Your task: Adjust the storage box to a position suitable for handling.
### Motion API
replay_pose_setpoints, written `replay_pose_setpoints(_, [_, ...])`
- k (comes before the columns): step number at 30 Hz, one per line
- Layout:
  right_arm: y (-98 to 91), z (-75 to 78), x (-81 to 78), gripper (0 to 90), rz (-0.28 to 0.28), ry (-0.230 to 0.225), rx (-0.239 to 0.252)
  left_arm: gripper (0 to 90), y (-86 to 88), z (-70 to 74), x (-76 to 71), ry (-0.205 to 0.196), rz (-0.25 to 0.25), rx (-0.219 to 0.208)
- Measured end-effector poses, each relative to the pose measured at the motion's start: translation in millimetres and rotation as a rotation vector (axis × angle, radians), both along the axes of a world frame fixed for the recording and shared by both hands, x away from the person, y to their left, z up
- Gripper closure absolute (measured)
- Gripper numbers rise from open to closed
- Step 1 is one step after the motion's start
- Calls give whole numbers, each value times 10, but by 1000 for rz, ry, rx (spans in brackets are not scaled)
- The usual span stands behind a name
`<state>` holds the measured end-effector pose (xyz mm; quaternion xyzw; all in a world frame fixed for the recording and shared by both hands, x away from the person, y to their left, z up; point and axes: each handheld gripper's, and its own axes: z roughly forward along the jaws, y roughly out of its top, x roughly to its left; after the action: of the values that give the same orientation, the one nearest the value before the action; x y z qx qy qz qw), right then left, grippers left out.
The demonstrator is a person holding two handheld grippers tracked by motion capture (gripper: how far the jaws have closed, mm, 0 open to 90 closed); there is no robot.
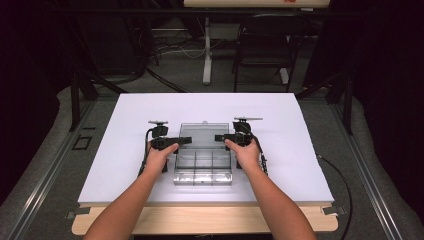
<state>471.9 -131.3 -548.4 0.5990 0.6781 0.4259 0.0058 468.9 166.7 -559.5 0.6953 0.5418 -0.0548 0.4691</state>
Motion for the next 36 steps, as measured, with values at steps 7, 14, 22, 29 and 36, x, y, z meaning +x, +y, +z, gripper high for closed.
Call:
replay_pose_setpoints(7, [-10, -7, 5, 391, 2, 23, -1, 441, 0, -14, 1, 16, 9, -11])
replay_pose_setpoints(14, [-12, -26, 11, 387, -4, 39, 14, 434, 4, -25, 3, 22, 11, -11])
replay_pose_setpoints(22, [-12, -32, 14, 383, -5, 48, 20, 428, 0, -30, 0, 25, 16, -12])
replay_pose_setpoints(29, [-15, -35, 17, 381, -7, 61, 22, 422, 0, -34, 1, 28, 17, -12])
replay_pose_setpoints(36, [-15, -39, 17, 381, -9, 62, 23, 420, 5, -31, -1, 28, 12, -7])
